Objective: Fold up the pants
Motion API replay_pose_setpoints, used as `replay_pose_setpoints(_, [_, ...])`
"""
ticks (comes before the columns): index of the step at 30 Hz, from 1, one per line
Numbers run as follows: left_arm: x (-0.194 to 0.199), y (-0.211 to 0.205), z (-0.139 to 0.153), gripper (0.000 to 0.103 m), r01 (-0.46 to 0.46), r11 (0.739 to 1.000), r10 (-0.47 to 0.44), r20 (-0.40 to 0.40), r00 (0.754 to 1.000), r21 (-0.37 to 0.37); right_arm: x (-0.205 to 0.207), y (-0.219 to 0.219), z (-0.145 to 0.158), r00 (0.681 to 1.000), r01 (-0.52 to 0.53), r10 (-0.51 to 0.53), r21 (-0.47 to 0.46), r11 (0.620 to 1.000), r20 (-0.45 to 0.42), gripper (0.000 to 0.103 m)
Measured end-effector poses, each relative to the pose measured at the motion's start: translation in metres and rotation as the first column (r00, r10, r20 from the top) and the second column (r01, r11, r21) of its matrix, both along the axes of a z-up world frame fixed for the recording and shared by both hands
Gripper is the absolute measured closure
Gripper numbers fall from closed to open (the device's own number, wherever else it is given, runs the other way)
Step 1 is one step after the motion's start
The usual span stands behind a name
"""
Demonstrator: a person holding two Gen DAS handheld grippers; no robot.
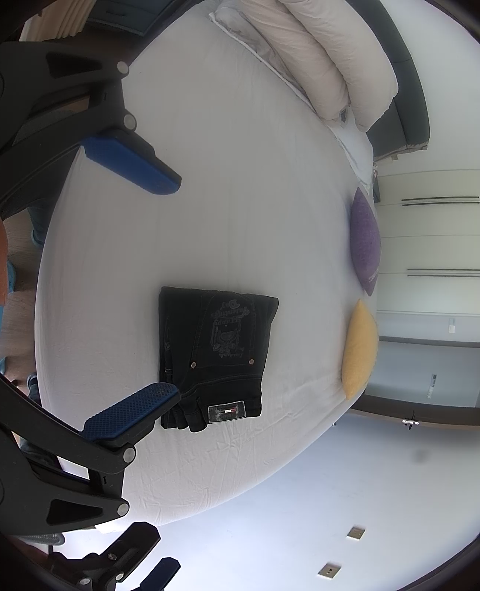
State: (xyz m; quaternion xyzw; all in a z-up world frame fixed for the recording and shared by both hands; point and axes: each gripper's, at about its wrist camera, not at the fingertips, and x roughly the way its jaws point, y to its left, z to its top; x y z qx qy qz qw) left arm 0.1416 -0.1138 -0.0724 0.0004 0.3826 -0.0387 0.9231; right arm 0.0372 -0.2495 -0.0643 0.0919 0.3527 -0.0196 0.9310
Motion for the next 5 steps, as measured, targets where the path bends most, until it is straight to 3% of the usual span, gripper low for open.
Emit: replay_pose_setpoints(5, [-0.0013,-0.001,-0.002,0.0,0.006,1.0,-0.006,0.003,1.0,0.0,-0.0045,0.0023,-0.0029,1.0,0.002,-0.002,-0.001,1.0,-0.004,0.0])
